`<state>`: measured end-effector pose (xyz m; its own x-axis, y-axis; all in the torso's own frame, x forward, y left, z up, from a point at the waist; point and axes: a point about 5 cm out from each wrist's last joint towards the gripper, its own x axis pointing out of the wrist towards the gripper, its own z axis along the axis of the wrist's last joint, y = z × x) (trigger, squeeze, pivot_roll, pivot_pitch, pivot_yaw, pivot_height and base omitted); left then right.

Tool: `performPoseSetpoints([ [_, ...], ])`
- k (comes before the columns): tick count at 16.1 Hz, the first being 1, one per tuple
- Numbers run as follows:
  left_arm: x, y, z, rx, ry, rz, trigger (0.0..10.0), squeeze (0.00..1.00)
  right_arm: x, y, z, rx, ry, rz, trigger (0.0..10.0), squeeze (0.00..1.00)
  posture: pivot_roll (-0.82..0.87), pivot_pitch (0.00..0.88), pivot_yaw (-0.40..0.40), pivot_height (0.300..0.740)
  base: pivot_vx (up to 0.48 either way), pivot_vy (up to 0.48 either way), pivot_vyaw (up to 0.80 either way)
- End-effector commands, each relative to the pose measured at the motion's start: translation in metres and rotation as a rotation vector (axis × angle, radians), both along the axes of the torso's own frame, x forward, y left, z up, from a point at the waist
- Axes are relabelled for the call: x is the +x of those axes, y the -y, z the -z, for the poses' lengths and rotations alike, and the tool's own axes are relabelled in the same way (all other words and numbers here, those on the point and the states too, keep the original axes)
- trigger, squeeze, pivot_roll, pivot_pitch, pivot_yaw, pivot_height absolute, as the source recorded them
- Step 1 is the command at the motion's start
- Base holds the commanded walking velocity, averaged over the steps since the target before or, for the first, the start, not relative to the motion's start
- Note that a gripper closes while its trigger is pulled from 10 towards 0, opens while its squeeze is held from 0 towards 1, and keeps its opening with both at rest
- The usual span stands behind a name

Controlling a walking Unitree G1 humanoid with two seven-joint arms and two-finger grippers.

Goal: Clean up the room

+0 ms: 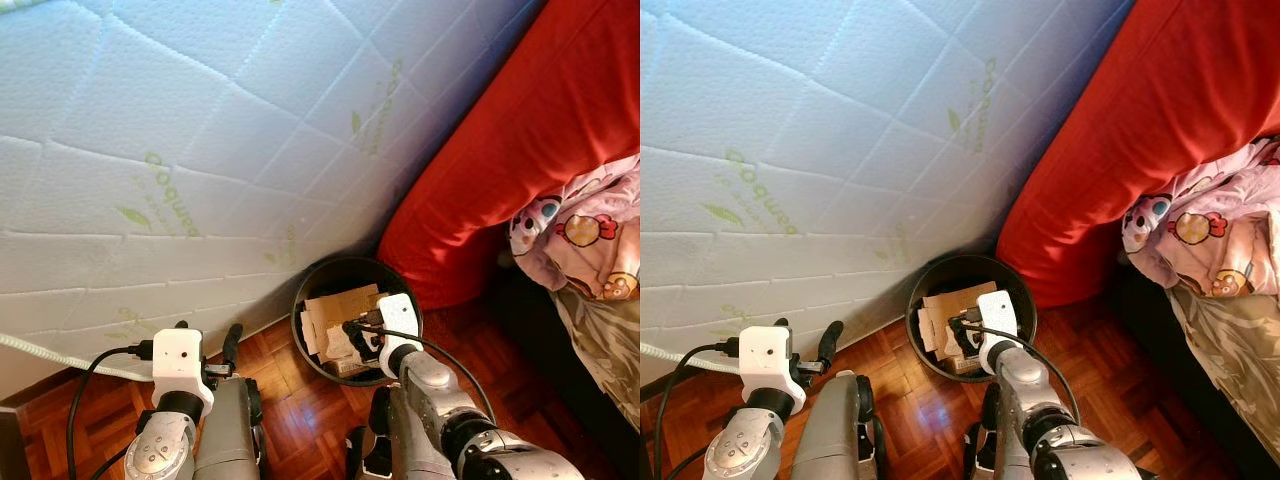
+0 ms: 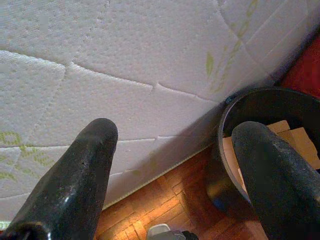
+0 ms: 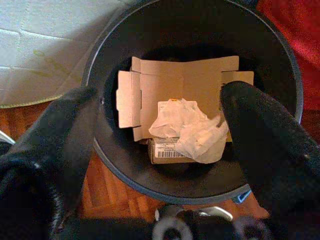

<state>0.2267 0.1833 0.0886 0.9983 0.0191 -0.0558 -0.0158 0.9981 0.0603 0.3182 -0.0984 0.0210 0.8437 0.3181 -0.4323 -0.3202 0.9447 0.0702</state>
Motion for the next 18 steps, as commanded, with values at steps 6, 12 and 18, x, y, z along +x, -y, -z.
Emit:
performPoseSetpoints([
  [6,0.000,-0.007,0.016,-0.002,-0.058,-0.018,10.0,0.00,-0.012,0.036,0.015,0.116,-0.022,0.227,10.0,0.00,0.16,0.303,-0.083,0.625,0.000,0.000,0.00],
  [12,0.004,-0.020,0.052,0.006,-0.163,-0.051,10.0,0.00,-0.094,0.088,0.075,0.078,-0.214,0.388,10.0,0.00,0.11,0.180,-0.074,0.695,0.000,0.000,0.00],
  [18,0.018,-0.029,0.077,0.006,-0.229,-0.077,10.0,0.00,-0.117,0.080,0.091,0.062,-0.306,0.382,10.0,0.00,0.09,0.046,-0.056,0.710,0.000,0.000,0.00],
])
